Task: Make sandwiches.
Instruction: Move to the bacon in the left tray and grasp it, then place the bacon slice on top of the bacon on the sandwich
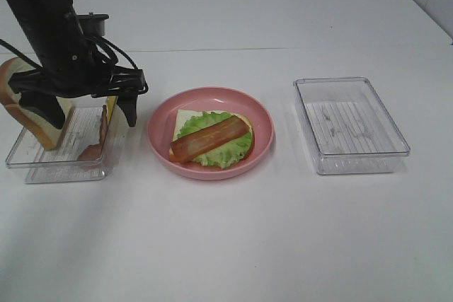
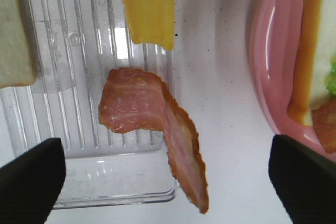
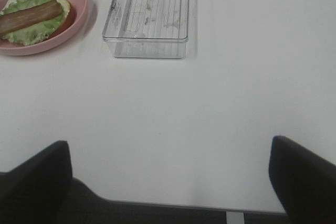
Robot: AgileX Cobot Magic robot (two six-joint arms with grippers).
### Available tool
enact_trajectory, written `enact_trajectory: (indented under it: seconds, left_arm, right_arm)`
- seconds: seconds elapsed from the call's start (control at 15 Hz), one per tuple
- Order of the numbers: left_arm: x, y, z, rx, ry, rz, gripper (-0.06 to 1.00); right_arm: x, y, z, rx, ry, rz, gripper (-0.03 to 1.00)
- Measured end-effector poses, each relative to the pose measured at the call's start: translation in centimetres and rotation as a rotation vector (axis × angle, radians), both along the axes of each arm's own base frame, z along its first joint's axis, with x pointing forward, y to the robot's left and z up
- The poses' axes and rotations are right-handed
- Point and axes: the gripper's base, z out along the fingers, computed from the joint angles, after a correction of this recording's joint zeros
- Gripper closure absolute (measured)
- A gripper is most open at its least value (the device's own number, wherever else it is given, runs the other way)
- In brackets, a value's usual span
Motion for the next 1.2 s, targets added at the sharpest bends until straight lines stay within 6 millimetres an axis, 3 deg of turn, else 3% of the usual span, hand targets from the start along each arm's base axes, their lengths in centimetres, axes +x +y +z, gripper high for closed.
enact_trajectory:
  seconds: [0.33,0.67,0.87,1.13,1.2]
  left_arm:
    - [0.0,0.1,0.0,0.013,-0.003,-0.007,0.16]
    - [0.2,0.0,-2.1,0.031,0.049,-0.007,0.46]
    - [0.5,-0.1,-2.1,0.021,0.019,-0.007,0.61]
    - [0.6,-0.1,-2.1,0.017,0.011,-0.006,0.93]
    - [0.6,-0.1,-2.1,0.011,0.013,-0.003,0.94]
  right_arm:
    - [0.0,0.0,0.0,0.000,0.000,0.000,-0.01]
    - [0.0,0.0,0.0,0.000,0.000,0.000,-0.01]
    - [0.0,0.0,0.0,0.000,0.000,0.000,-0.01]
    - [0.0,0.0,0.0,0.000,0.000,0.000,-0.01]
    - [0.0,0.0,0.0,0.000,0.000,0.000,-0.01]
